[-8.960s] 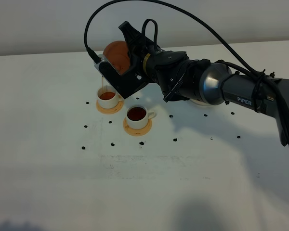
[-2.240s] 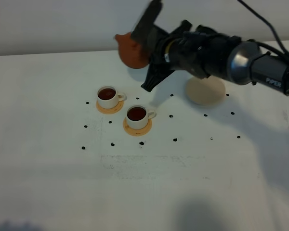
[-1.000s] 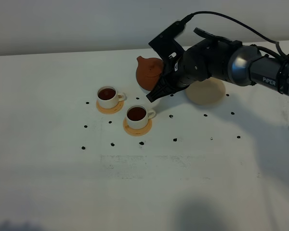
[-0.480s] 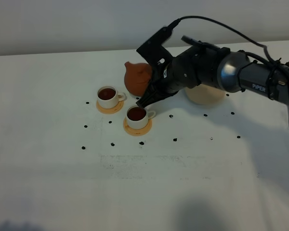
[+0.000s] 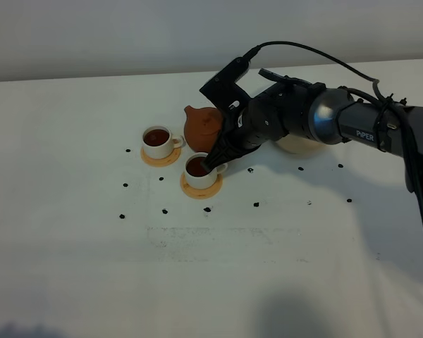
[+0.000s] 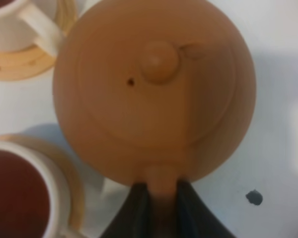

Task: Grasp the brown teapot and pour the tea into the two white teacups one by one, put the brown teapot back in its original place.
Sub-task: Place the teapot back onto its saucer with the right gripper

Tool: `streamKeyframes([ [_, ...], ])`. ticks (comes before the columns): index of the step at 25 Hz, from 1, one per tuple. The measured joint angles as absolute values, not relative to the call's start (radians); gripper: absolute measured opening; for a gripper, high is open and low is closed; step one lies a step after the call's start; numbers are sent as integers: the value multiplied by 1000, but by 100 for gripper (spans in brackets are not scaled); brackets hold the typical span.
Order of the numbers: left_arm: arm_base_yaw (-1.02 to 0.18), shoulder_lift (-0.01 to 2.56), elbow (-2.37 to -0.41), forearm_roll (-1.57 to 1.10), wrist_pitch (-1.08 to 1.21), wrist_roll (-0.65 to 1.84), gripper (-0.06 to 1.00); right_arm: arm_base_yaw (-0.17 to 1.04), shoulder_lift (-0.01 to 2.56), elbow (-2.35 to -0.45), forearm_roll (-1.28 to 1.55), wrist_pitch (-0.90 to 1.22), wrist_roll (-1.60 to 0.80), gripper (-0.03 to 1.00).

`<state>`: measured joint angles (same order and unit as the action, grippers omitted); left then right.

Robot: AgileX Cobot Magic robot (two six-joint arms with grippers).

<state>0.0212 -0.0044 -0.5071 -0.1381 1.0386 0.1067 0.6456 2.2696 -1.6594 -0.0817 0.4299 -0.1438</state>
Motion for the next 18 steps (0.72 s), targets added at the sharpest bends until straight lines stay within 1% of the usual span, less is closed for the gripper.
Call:
streamKeyframes([
  [5, 21, -4, -507, -138, 1039, 107, 43, 646, 2268, -1659, -82, 432, -144, 9],
  [11, 21, -4, -507, -138, 1039, 107, 43, 641, 2207, -1659, -83, 493, -148, 9],
  [18, 21, -4, -507, -138, 1039, 107, 43, 587, 2115, -1659, -74, 560, -148, 9],
])
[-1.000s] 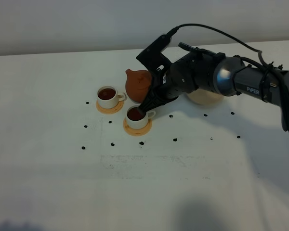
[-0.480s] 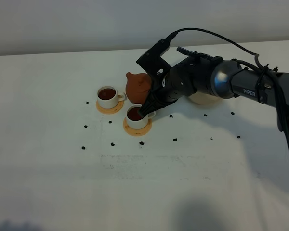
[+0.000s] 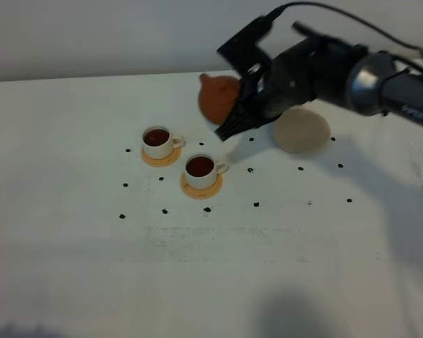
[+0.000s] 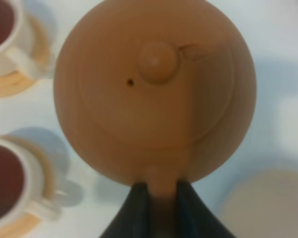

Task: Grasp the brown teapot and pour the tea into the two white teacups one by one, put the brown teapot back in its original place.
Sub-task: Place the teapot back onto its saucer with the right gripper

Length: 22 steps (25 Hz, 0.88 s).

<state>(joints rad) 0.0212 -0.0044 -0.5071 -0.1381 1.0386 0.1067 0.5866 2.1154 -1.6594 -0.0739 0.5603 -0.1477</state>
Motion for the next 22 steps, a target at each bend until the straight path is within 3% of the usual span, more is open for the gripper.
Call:
streamKeyframes([
  [16, 21, -4, -507, -138, 1039, 106, 43, 564, 1961, -1658, -65, 637, -143, 9],
  [22, 21, -4, -507, -138, 1039, 106, 43, 544, 1843, -1553, -24, 593, -143, 9],
])
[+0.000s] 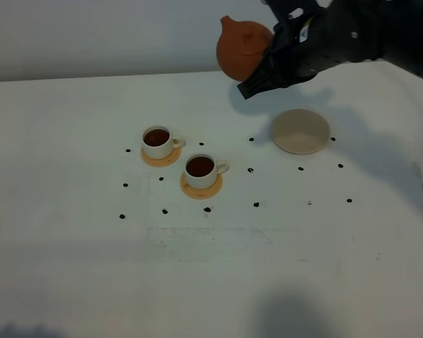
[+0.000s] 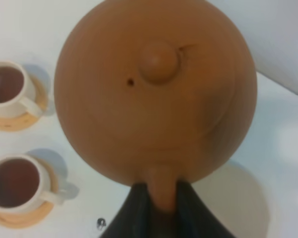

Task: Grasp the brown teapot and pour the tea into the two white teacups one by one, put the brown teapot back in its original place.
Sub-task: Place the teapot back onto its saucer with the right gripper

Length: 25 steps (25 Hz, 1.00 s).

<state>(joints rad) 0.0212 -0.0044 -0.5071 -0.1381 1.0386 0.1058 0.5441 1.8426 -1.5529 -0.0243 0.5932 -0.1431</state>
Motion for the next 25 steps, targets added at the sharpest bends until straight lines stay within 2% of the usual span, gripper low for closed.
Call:
streamKeyframes([
  [14, 21, -4, -507, -138, 1039, 106, 43, 395, 1752, -1247, 31, 516, -87, 9],
  [25, 21, -4, -507, -138, 1039, 106, 43, 386, 1896, -1262, 69, 480, -73, 9],
])
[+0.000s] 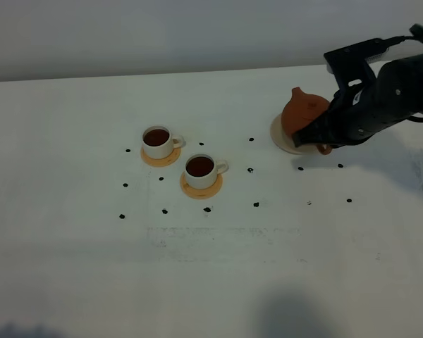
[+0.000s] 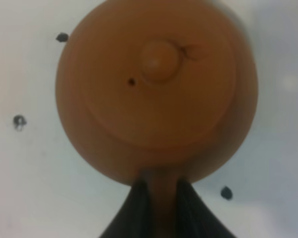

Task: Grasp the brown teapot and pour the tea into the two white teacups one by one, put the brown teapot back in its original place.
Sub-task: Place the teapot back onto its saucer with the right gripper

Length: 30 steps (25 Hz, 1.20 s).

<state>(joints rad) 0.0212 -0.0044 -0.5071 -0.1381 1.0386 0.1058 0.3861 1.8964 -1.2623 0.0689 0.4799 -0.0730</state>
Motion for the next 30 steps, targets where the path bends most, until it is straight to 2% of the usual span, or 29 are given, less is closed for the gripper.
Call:
streamKeyframes([
  [8, 21, -4, -507, -138, 1038, 105, 43, 386, 2011, -1360, 74, 484, -72, 9],
  [30, 21, -4, -507, -138, 1038, 105, 43, 366, 2066, -1372, 67, 453, -76, 9],
])
